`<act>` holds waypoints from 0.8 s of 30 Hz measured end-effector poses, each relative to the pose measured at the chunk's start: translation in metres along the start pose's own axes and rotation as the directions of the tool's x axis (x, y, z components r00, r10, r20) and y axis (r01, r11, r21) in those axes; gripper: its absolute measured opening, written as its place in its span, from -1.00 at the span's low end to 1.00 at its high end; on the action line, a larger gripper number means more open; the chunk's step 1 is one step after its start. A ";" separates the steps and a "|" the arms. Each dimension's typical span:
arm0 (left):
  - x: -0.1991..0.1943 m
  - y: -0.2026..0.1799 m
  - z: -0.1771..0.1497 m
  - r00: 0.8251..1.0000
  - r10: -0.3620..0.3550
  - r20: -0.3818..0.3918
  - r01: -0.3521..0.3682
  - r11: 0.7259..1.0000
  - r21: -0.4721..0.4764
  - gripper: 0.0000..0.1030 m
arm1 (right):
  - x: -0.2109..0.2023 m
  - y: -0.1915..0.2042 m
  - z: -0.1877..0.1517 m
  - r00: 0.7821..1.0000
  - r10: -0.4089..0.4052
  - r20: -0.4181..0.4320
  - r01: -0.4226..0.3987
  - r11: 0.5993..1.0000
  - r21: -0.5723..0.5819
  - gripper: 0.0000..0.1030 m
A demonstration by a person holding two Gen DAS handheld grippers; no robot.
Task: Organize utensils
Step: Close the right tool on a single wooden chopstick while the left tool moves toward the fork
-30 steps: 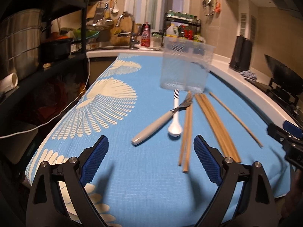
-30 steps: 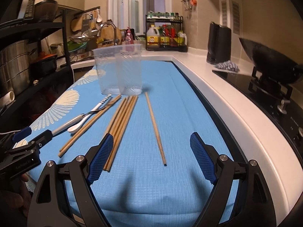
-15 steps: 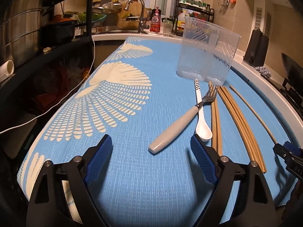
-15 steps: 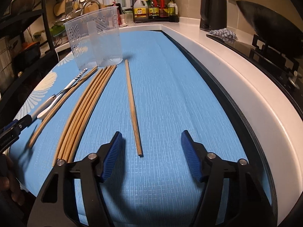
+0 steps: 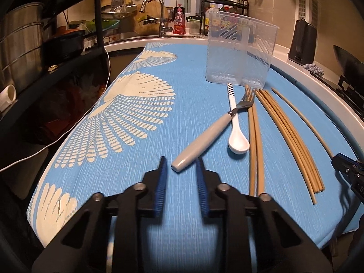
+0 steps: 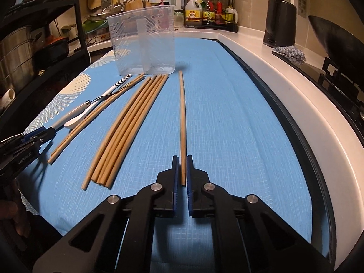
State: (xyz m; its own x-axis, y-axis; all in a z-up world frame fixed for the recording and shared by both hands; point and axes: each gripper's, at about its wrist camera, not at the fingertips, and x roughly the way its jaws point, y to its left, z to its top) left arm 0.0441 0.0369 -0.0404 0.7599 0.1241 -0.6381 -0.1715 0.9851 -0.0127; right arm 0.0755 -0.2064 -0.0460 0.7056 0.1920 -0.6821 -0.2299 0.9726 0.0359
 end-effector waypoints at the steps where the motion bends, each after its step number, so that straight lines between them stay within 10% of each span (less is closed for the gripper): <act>1: -0.002 -0.001 -0.001 1.000 -0.005 -0.003 0.005 1.000 0.005 -0.72 | 0.000 0.001 0.000 1.000 0.002 0.002 -0.002 1.000 -0.001 -0.88; 6: -0.012 0.001 -0.005 0.999 -0.038 0.005 0.038 0.999 0.001 -0.71 | -0.013 -0.004 0.004 0.997 -0.024 0.076 0.023 1.000 0.013 -0.69; 8: -0.012 0.005 -0.002 0.999 -0.047 0.025 0.048 0.999 -0.025 -0.39 | -0.016 -0.011 0.007 0.995 -0.037 0.094 0.034 0.999 0.040 -0.15; 10: -0.011 0.009 0.000 0.998 -0.049 0.038 0.051 0.998 -0.049 0.19 | -0.013 -0.016 0.009 0.997 -0.024 0.077 0.019 0.998 0.058 -0.05; 24: 0.022 0.007 0.019 0.998 -0.038 -0.045 0.037 0.999 -0.024 0.22 | 0.001 -0.004 0.002 1.000 0.018 0.011 -0.018 1.000 0.002 -0.08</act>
State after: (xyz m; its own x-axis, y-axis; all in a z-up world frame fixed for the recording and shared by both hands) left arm 0.0713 0.0490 -0.0403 0.7368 0.0813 -0.6712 -0.1583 0.9859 -0.0544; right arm 0.0789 -0.2095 -0.0454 0.7088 0.2105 -0.6733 -0.2411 0.9692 0.0493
